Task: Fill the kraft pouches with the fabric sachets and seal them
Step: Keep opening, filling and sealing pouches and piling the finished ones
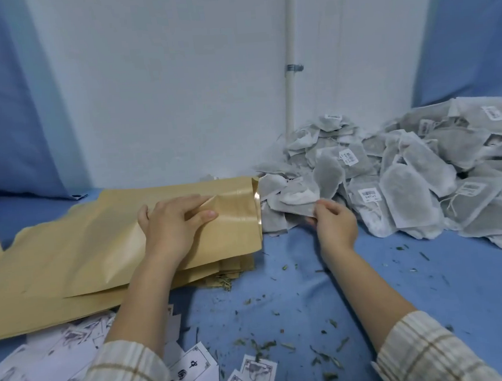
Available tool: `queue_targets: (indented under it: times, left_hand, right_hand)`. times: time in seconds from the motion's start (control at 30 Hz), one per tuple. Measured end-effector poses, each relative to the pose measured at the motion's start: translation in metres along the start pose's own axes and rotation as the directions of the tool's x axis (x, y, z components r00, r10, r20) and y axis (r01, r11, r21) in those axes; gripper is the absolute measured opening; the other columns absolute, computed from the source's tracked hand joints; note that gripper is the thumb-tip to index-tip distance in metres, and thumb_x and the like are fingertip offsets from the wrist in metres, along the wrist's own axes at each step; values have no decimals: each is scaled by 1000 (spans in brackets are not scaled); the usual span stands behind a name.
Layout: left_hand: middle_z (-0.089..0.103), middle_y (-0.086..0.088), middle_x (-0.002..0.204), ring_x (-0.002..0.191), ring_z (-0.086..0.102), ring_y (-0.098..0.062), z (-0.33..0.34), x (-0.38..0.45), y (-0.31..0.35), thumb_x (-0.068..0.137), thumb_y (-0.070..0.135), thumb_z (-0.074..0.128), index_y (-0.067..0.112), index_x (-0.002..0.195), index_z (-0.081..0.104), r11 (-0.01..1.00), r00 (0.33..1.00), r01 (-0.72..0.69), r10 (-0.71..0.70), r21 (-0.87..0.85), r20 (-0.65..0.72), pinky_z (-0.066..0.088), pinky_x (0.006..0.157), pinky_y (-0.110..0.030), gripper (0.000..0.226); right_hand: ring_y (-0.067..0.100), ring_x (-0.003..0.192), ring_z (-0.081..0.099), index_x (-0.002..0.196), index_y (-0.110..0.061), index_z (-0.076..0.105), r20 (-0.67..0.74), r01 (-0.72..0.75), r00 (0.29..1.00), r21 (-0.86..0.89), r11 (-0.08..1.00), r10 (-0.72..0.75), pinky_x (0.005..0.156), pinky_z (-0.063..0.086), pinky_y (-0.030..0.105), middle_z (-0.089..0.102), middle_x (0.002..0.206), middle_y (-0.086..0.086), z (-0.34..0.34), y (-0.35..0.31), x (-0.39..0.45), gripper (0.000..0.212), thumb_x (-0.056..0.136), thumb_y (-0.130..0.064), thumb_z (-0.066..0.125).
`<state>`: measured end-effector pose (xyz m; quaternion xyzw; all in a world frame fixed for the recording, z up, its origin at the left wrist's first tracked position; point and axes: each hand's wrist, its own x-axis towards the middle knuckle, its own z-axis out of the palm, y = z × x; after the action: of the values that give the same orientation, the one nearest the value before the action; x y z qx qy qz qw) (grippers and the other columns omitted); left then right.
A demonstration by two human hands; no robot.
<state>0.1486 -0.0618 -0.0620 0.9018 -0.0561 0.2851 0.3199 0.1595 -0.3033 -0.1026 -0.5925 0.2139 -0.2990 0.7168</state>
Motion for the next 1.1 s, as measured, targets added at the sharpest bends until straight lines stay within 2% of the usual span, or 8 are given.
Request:
queue_targets:
  times: [0.23,0.43,0.7,0.8,0.87,0.93,1.03,1.1]
  left_hand:
    - [59,12,129,128,42,-12,-12,0,-6,82,46,64,41,106,67,999,998,30,-31,-24,-57,1,111,-41,25]
    - [59,15,127,127,42,-11,-8,0,-1,81,46,65,48,101,64,998,1000,-13,12,-62,-22,1,110,-38,20]
    - [63,16,121,124,45,-11,-17,0,0,83,47,63,45,102,67,997,995,25,-31,-69,-94,10,113,-41,20]
    - [62,29,98,114,50,-9,-20,1,5,80,44,68,60,81,57,974,1000,6,-9,-225,-11,21,112,-45,20]
    - [56,37,96,113,49,-5,-20,0,7,79,43,70,62,77,54,973,999,-35,40,-226,19,17,114,-42,25]
    - [61,26,112,120,47,-7,-19,1,3,79,43,69,56,87,58,985,1000,-28,27,-168,-8,11,113,-38,18]
    - [64,15,120,124,45,-9,-18,0,-6,81,44,67,48,98,64,994,998,20,-26,-104,-54,6,110,-37,17]
    - [63,17,121,124,44,-8,-16,0,-9,82,44,66,50,96,63,996,999,6,-11,-85,-53,3,109,-37,16]
  right_hand:
    - [20,74,51,68,-21,53,-75,59,996,103,993,-51,81,52,54,53,72,-4,2,-10,-11,14,81,-18,50]
    - [11,56,57,83,-11,51,372,26,915,336,941,-158,55,53,25,51,67,-1,14,-19,-29,18,87,6,46]
    - [17,52,61,98,-9,51,712,-249,701,280,927,-27,50,53,22,52,87,16,20,-28,-44,25,87,13,45]
    - [14,75,63,100,-12,62,806,156,585,0,988,-93,70,54,24,62,84,8,24,-28,-48,26,86,8,54]
    - [12,80,60,84,-12,67,870,557,489,-253,791,-66,72,48,25,66,85,3,33,-29,-56,19,86,2,54]
    - [16,94,57,94,-7,69,901,687,432,-300,661,-39,81,46,27,66,103,7,40,-28,-62,18,88,-4,52]
    - [18,99,53,102,-14,71,738,764,563,-291,576,-372,87,40,29,64,103,8,37,-19,-54,23,87,-10,54]
    - [23,114,42,115,-24,62,569,746,666,-530,403,-483,98,33,34,54,118,6,29,-11,-40,32,84,-22,54]
